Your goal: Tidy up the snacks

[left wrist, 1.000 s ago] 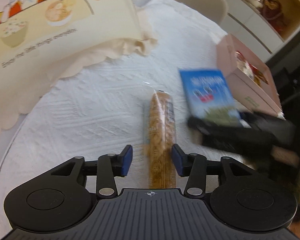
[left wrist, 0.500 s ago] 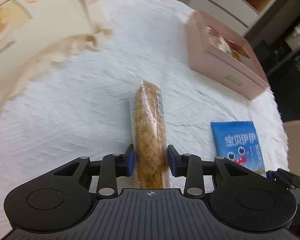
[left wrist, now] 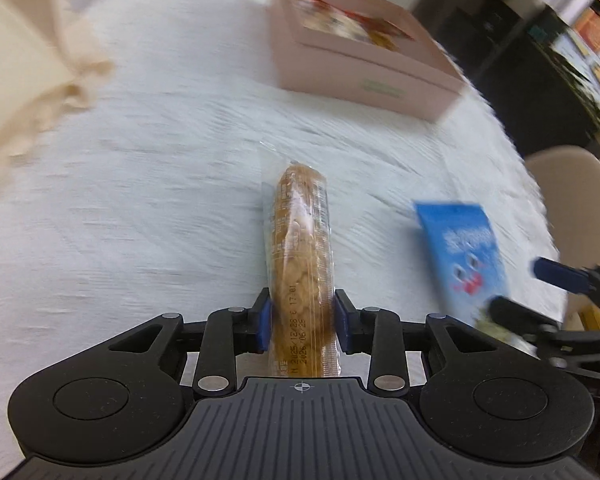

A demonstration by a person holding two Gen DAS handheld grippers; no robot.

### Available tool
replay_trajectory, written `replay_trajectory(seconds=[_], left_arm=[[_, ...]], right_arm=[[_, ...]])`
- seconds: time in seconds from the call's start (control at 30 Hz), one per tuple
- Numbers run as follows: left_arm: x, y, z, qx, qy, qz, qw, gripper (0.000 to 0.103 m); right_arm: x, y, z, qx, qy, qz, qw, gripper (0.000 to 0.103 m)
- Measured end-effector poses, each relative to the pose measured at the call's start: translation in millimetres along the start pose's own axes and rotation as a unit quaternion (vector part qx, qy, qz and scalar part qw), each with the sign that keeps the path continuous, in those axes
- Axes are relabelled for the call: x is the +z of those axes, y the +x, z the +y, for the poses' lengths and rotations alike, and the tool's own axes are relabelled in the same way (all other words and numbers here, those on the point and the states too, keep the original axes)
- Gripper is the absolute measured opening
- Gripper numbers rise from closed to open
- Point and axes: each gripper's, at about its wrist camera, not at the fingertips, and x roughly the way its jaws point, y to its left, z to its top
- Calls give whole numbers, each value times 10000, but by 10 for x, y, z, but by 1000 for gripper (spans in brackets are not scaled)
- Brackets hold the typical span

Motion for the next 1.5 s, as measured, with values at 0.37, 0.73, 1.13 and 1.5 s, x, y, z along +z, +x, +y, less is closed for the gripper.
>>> replay_trajectory(seconds=[0.37, 0.73, 1.13, 1.5], left_arm=[[-23, -55, 185, 269, -400, -31, 9988, 37], [66, 23, 91, 276, -321, -20, 9991, 50], [29, 143, -209, 383, 88, -39, 9992, 92], [72, 143, -196, 481, -243, -21, 9985, 90]], right_arm=[[329, 656, 163, -519, 158, 581, 9968, 80], [16, 503, 41, -1059, 499, 268, 9928, 79], [-281, 384, -518, -490, 1559, 291, 9861, 79], [-127, 625, -67, -60, 596, 503, 9969, 81]])
